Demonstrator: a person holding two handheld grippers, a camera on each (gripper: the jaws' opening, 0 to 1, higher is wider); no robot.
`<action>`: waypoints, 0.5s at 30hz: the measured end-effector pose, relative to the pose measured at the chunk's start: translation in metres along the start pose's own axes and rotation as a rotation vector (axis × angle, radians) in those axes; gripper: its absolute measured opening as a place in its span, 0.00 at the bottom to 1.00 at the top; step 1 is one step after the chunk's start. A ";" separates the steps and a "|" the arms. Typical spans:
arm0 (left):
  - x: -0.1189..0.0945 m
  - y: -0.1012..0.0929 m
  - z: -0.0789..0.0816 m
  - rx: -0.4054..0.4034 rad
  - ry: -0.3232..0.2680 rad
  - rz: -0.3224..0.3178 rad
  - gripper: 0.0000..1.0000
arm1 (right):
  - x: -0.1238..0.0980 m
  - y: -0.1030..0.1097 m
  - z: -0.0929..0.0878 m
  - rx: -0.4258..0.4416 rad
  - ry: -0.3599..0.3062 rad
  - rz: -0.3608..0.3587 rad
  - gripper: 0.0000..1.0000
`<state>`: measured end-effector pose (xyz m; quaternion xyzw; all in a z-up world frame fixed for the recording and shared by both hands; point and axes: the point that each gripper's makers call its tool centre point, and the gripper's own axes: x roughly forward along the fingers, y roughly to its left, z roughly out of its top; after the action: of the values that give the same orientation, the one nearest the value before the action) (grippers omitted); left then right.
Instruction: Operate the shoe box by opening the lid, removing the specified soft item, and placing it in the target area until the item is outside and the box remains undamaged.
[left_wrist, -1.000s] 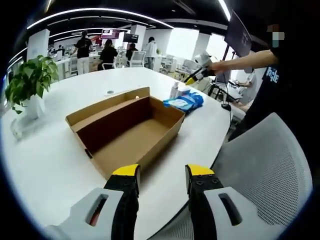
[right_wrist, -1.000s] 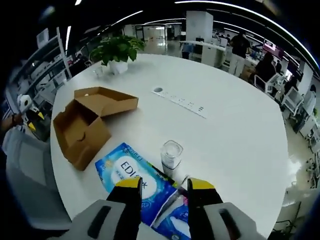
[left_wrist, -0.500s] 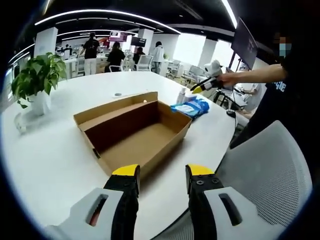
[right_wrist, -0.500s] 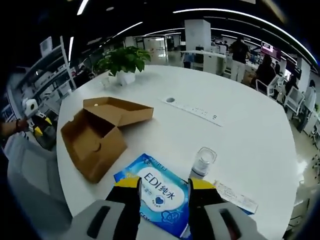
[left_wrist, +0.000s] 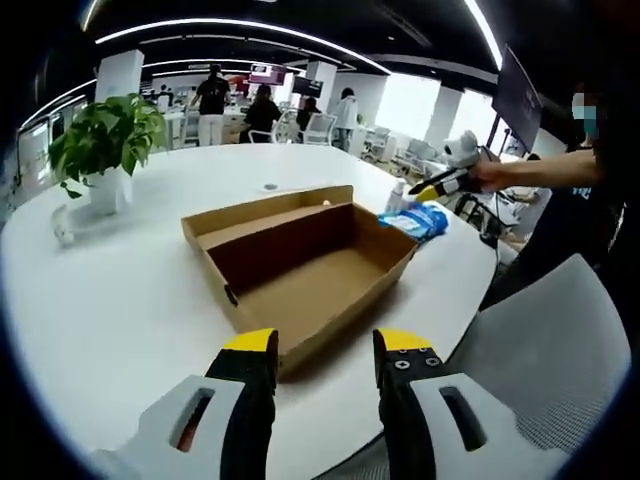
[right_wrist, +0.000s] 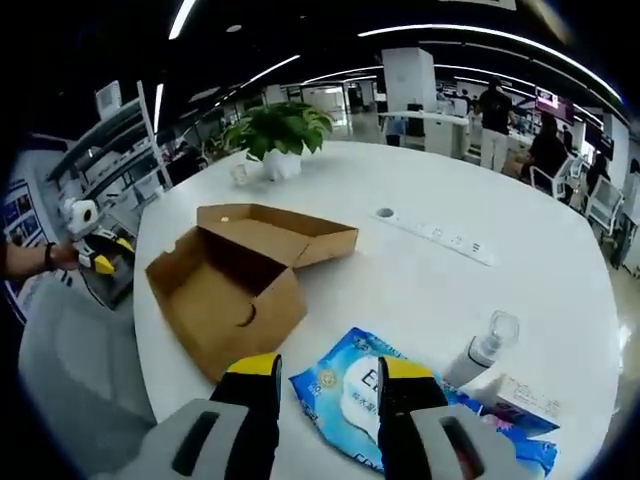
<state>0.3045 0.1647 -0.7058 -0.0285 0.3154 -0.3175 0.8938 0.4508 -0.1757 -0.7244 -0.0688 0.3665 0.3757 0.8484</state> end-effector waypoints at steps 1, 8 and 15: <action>0.000 0.003 0.001 -0.016 -0.008 0.009 0.39 | 0.002 0.004 0.001 0.000 -0.003 0.007 0.35; 0.001 0.022 0.003 -0.089 -0.040 0.061 0.38 | 0.007 0.020 0.003 -0.004 -0.016 0.028 0.35; 0.011 0.033 0.000 -0.131 -0.042 0.099 0.37 | 0.011 0.037 0.006 -0.009 -0.028 0.049 0.35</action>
<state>0.3293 0.1850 -0.7198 -0.0781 0.3178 -0.2508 0.9110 0.4334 -0.1407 -0.7216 -0.0586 0.3544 0.3990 0.8437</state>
